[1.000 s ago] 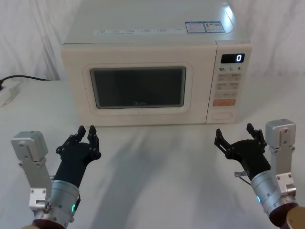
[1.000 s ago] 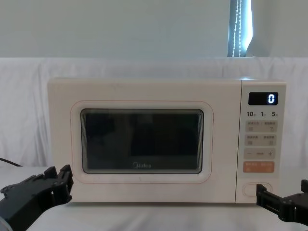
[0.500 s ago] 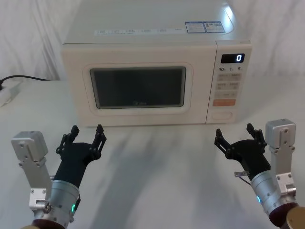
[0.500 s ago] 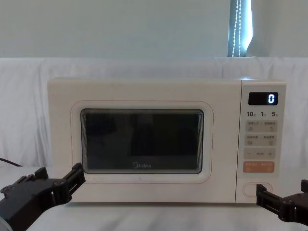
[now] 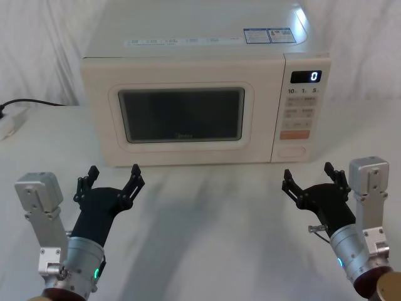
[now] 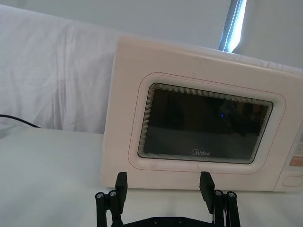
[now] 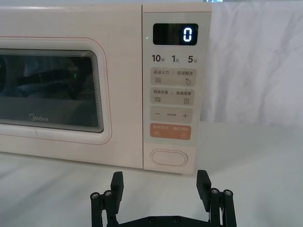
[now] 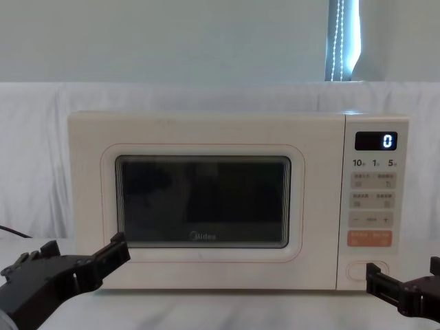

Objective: Press the button to open the microwave door with one hand; close the microwave door with the other hand.

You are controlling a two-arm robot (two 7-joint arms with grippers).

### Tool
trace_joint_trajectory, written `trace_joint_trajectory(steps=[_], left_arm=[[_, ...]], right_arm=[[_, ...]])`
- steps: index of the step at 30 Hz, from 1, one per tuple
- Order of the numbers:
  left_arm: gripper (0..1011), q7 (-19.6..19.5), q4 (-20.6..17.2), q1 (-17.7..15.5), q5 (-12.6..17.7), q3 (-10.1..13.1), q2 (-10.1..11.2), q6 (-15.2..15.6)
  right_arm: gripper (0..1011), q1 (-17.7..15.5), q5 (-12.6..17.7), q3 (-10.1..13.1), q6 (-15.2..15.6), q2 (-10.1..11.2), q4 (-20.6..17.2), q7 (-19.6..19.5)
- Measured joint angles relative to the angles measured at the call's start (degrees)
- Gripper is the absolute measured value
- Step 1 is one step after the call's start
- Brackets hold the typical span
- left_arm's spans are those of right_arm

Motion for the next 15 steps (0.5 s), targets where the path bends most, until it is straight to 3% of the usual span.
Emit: trace_joint_trajectory(steps=[15], left_arm=[[1001,0.0,0.0,0.0,0.0,0.0,0.0,0.0]], right_arm=[[1002,0.0,0.0,0.0,0.0,0.0,0.0,0.0]])
